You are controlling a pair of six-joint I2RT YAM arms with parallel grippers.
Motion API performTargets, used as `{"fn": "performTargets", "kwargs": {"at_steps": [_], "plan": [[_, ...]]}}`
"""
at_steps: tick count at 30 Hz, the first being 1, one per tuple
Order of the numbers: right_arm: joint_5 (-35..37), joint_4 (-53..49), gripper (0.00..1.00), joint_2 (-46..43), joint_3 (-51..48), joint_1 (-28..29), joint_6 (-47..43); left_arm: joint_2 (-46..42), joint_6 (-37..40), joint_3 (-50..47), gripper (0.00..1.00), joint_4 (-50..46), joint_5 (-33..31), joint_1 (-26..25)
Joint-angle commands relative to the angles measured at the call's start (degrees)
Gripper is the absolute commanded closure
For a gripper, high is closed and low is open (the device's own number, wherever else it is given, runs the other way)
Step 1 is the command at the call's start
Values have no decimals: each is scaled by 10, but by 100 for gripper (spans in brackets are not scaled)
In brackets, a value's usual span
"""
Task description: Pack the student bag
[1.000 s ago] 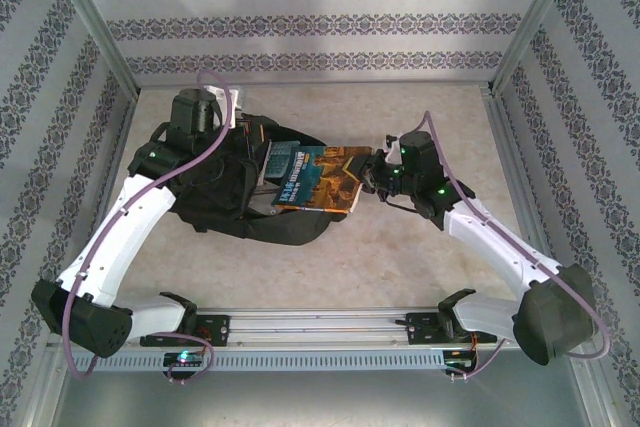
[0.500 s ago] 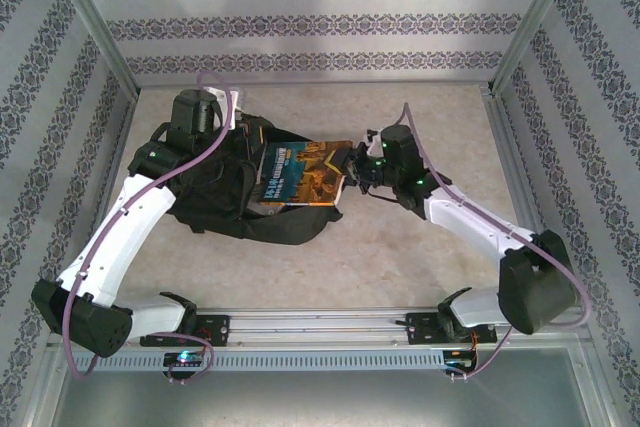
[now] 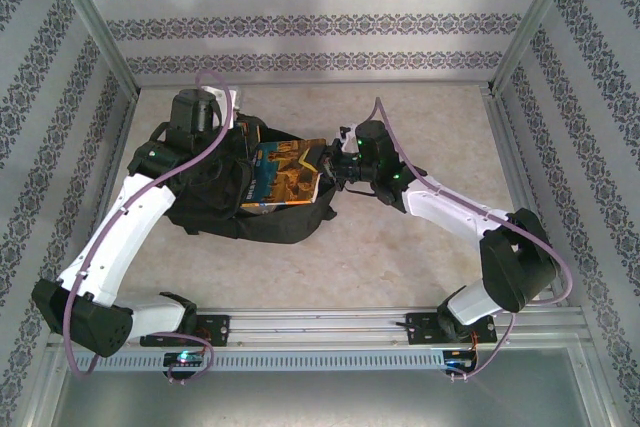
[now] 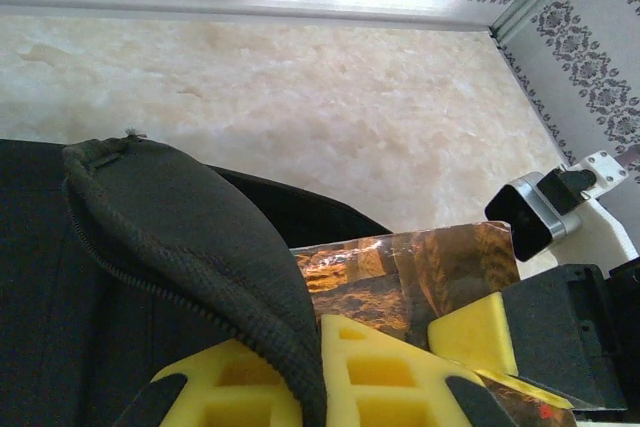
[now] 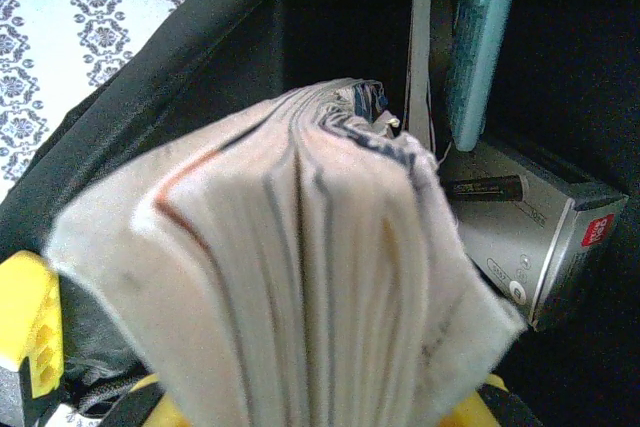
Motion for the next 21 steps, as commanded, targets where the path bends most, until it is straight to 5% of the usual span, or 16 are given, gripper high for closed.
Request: {"fn": "performTargets", "kwargs": {"at_steps": [1, 21], "plan": [[3, 37, 100, -4, 26, 10, 7, -5, 7, 33, 100, 61, 8, 7], [14, -12, 100, 11, 107, 33, -12, -4, 13, 71, 100, 56, 6, 8]]}}
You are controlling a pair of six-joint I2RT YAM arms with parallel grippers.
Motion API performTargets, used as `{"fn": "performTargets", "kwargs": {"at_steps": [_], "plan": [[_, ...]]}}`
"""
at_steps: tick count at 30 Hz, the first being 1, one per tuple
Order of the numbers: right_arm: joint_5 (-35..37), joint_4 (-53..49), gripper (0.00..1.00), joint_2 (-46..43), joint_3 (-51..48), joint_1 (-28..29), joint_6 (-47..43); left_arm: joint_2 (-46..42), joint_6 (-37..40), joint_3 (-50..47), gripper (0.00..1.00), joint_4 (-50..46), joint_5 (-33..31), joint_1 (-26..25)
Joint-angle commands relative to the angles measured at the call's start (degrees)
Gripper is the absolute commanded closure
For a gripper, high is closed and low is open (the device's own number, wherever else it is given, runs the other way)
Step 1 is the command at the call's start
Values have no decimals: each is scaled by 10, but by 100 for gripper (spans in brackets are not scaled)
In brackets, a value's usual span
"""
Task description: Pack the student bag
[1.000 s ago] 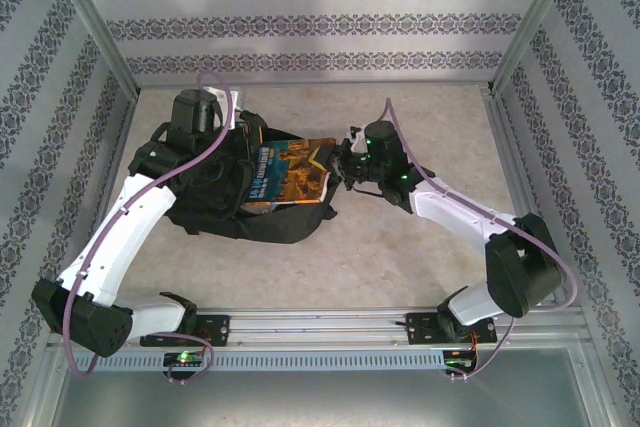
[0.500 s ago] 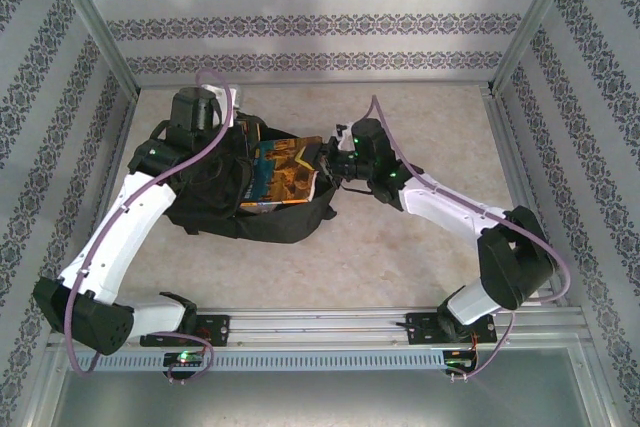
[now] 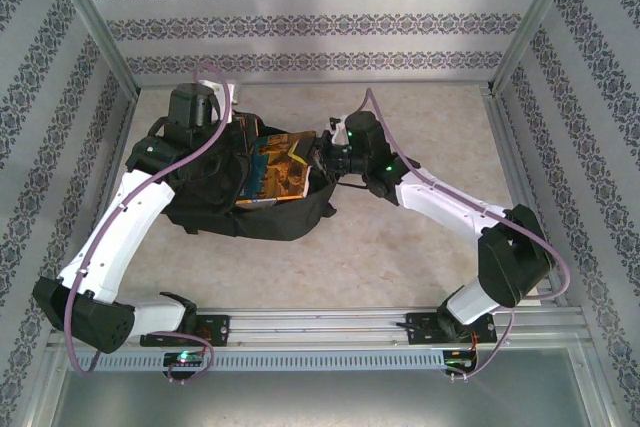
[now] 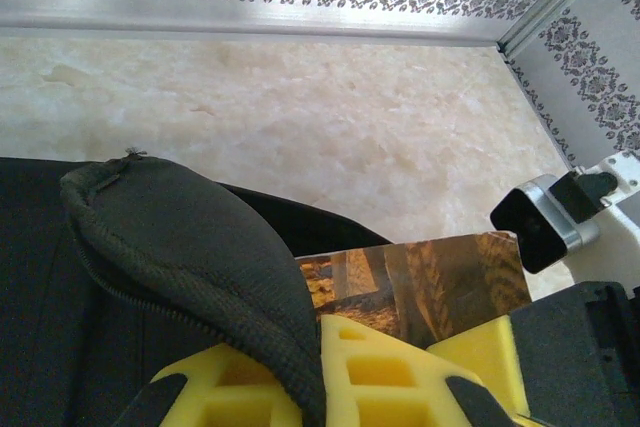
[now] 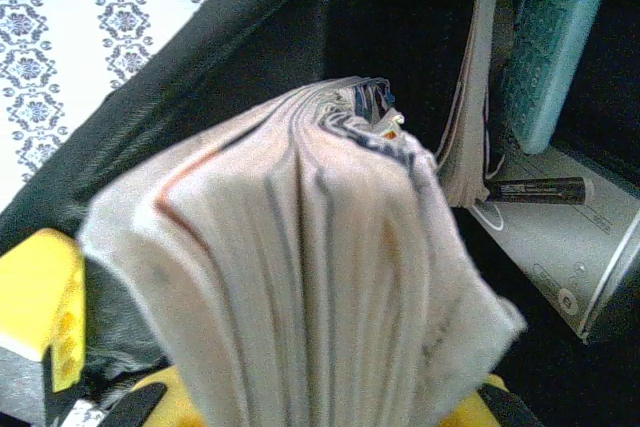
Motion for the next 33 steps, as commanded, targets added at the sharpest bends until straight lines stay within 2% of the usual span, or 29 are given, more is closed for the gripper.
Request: {"fn": "performTargets", "kwargs": {"at_steps": [1, 6, 12, 15, 18, 20, 22, 24, 33], "plan": [[0, 31, 100, -3, 34, 7, -3, -15, 5, 42, 100, 68, 23, 6], [40, 23, 100, 57, 68, 33, -9, -10, -15, 44, 100, 81, 51, 6], [85, -10, 100, 167, 178, 77, -42, -4, -32, 43, 100, 94, 63, 6], [101, -24, 94, 221, 234, 94, -52, -5, -34, 42, 100, 101, 46, 6], [100, -31, 80, 271, 274, 105, -46, -6, -30, 40, 100, 102, 17, 9], [81, -25, 66, 286, 288, 105, -44, -5, -37, 36, 100, 103, 7, 18], [83, -40, 49, 272, 288, 105, -71, -5, -48, 26, 100, 111, 4, 33], [96, -63, 38, 244, 281, 102, -120, -3, -66, 15, 100, 125, 4, 52], [73, -94, 13, 109, 217, 71, -275, 45, -143, 17, 100, 210, -2, 143]]}}
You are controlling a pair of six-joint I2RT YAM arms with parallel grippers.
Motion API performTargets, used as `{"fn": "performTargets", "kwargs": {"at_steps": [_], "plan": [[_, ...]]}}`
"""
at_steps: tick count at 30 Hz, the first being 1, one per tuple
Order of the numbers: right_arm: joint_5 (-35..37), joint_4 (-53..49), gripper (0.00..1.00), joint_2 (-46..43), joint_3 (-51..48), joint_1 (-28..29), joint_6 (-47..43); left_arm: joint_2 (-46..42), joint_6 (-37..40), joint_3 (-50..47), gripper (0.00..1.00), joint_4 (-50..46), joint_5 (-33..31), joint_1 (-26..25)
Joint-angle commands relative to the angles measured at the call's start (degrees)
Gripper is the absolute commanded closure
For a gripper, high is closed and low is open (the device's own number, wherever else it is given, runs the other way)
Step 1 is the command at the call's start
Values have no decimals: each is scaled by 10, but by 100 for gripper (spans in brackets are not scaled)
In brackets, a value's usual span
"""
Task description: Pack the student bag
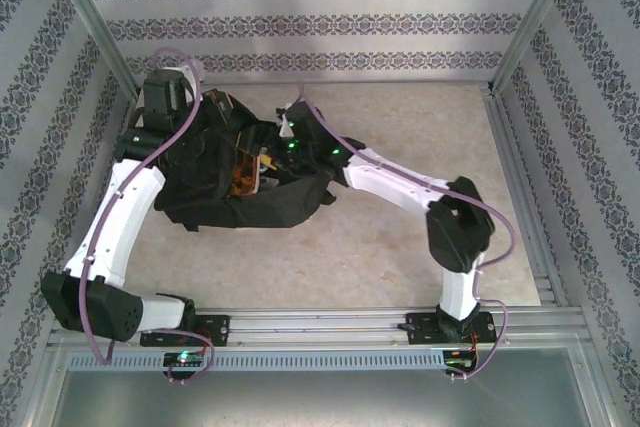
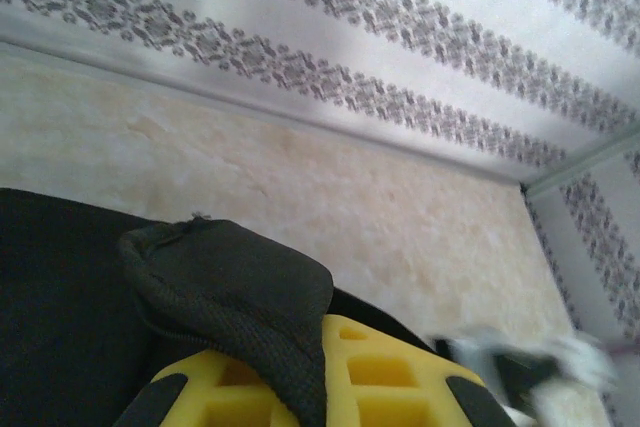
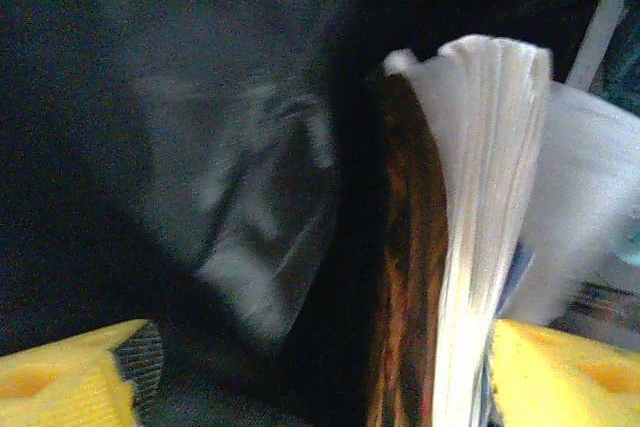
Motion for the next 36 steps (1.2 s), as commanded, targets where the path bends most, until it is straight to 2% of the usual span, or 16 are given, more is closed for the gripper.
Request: {"fn": "performTargets", "kwargs": {"at_steps": [1, 7, 11, 15, 19, 26, 31, 36], "plan": [[-6, -15, 11, -79, -13, -10, -106, 24, -39, 25, 100, 116, -13, 31], [55, -93, 13, -180, -77, -29, -197, 90, -29, 70, 100, 128, -31, 38], [81, -108, 21, -228, -144, -41, -240, 144, -14, 114, 100, 122, -38, 39], [108, -149, 31, -234, -190, -42, -258, 167, 0, 137, 100, 123, -58, 39], [98, -169, 37, -204, -226, -46, -250, 193, -20, 132, 100, 101, -5, 36], [69, -208, 43, -91, -207, -48, -233, 189, -48, 0, 100, 138, 30, 0], [0, -190, 44, -26, -201, -60, -170, 175, -91, -108, 100, 203, 39, -11], [-84, -107, 46, 22, -219, -79, -100, 175, -111, -169, 100, 247, 43, -11]]}}
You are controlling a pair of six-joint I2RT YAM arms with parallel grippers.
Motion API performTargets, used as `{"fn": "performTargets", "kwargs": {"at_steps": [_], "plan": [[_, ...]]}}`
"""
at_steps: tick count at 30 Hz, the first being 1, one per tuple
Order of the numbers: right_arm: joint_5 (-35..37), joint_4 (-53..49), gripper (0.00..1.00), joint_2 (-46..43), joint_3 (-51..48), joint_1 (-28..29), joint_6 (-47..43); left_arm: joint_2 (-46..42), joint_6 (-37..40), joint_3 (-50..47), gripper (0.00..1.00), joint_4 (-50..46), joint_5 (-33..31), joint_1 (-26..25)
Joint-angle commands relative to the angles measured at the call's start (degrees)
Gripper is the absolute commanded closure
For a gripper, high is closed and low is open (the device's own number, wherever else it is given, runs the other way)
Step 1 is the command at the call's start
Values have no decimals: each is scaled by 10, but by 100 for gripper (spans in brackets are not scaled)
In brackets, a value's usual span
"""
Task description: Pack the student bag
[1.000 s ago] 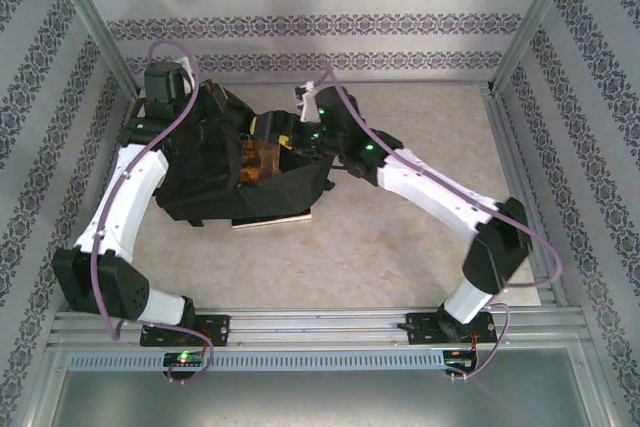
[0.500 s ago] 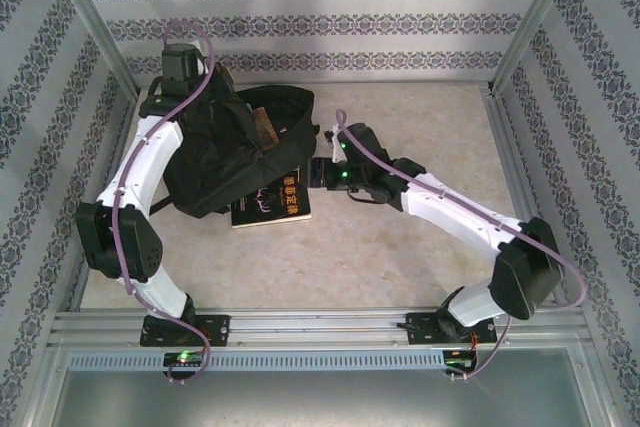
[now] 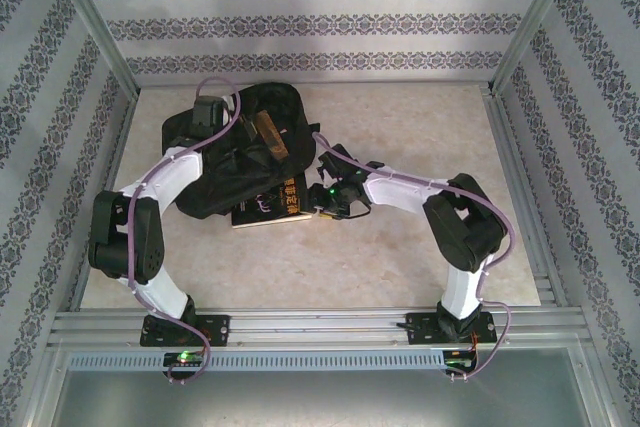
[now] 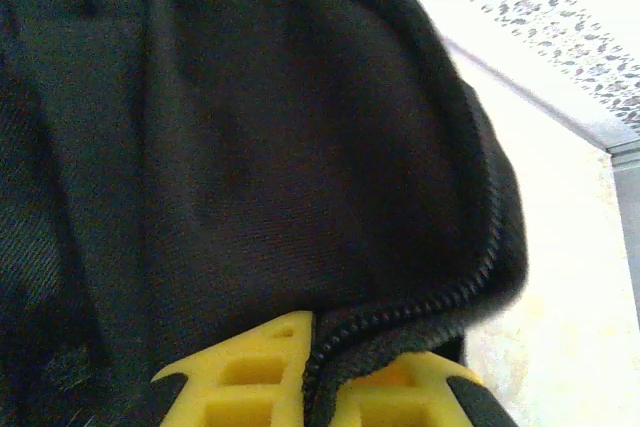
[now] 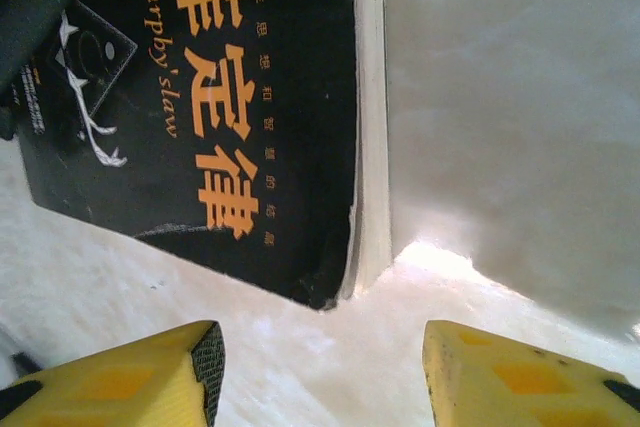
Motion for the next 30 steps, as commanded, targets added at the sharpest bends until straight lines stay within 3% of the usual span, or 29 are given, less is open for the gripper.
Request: {"fn": "performTargets", "kwargs": {"at_steps": [1, 20, 28, 30], "plan": [[-69, 59, 47, 27, 2, -11, 65, -13, -31, -28, 100, 37, 9, -1], [-72, 79, 66, 47, 52, -12, 97, -9, -46, -83, 100, 91, 52, -1], [-50, 54, 100, 36, 33, -12, 65, -33, -32, -69, 100, 62, 46, -1], [-38, 35, 100, 16, 15, -15, 38, -44, -23, -63, 98, 49, 46, -1]]}}
